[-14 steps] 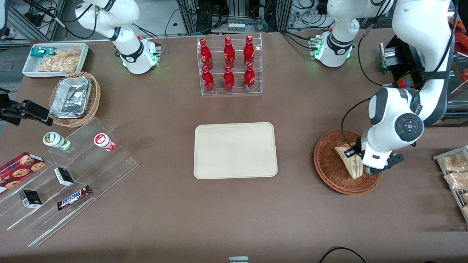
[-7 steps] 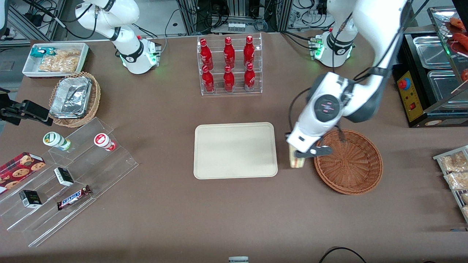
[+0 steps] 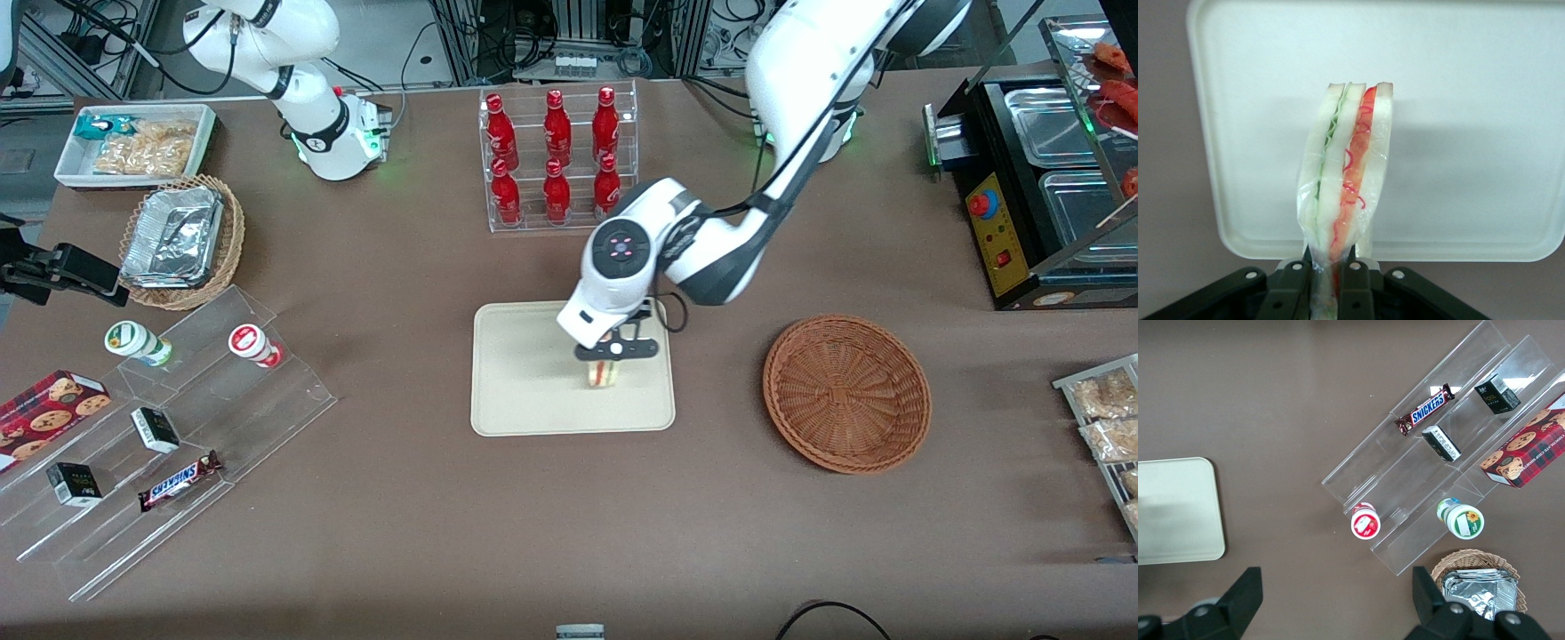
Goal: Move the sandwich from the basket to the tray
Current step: 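Carry the sandwich with the left gripper over the cream tray, then lower the sandwich onto the tray and open the left gripper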
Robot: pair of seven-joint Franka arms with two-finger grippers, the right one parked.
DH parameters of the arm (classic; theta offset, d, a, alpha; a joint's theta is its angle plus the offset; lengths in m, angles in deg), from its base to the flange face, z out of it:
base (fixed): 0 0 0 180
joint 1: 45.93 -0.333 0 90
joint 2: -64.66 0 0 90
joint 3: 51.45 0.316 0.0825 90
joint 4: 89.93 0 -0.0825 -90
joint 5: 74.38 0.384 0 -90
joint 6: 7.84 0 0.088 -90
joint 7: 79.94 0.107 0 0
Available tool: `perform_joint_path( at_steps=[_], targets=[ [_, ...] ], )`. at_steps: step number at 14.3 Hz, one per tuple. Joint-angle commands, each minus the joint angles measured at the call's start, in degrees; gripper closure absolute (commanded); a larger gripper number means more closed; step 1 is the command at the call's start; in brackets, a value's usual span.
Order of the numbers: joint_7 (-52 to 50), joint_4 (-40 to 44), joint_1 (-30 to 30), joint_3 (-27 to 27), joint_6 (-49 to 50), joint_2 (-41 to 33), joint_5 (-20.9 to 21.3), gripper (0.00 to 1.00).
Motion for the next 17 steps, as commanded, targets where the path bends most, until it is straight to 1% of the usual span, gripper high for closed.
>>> perform_joint_path(
  at_steps=[1, 2, 3, 4, 5, 6, 9, 11, 13, 15, 17],
  targets=[
    [-4.64, 5.67, 2.3, 1.28, 0.79, 5.36, 4.1, 0.86],
    [-5.88, 6.28, 2.39, 1.28, 0.79, 6.24, 5.33, 0.82],
    [-6.07, 6.89, 2.39, 1.2, 0.79, 6.77, 5.43, 0.69],
    [-5.98, 7.25, 2.3, 1.19, 0.7, 6.77, 5.43, 0.39],
    [-5.81, 8.64, 2.3, 1.37, 1.49, 6.42, 5.78, 0.0],
    [-5.98, 9.7, 2.22, 1.46, 2.97, 5.72, 6.31, 0.0],
    [-5.63, 13.3, 1.34, 1.72, 9.12, 2.74, 6.14, 0.0],
    [-5.45, 13.58, -1.11, 1.81, 12.64, -2.25, 5.7, 0.0],
    [-3.62, 10.79, -6.9, 1.37, 16.06, -7.79, 5.61, 0.0],
    [3.04, 8.05, -9.89, 1.55, 19.49, -12.63, 4.82, 0.0],
    [9.72, 5.94, -15.78, 1.46, 23.19, -16.85, 2.99, 0.0]
  ],
)
